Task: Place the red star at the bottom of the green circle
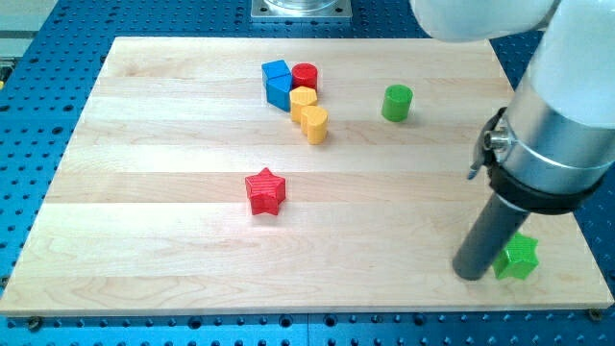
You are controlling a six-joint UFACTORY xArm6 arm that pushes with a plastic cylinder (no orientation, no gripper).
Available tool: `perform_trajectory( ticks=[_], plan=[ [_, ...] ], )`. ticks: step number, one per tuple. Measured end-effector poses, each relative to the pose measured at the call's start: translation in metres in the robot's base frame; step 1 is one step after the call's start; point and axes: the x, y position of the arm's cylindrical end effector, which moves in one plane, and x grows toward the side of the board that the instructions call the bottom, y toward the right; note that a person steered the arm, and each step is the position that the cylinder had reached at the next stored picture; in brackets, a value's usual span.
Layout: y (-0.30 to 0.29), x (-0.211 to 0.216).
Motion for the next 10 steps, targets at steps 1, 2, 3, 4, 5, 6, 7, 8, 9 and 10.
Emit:
perform_trajectory(
  ticks=[1,2,3,4,5,6,7,8,9,10],
  plan=[
    [-0.133,0.015],
    [-0.237,-0.022],
    [-0.263,-0.063],
    [-0.201,-0.082],
    [-0.246,-0.086],
    [-0.215,-0.096],
    [-0.144,-0.096],
    [-0.216,-0.098],
    [-0.183,-0.114],
    [-0.118,-0.111]
  ],
)
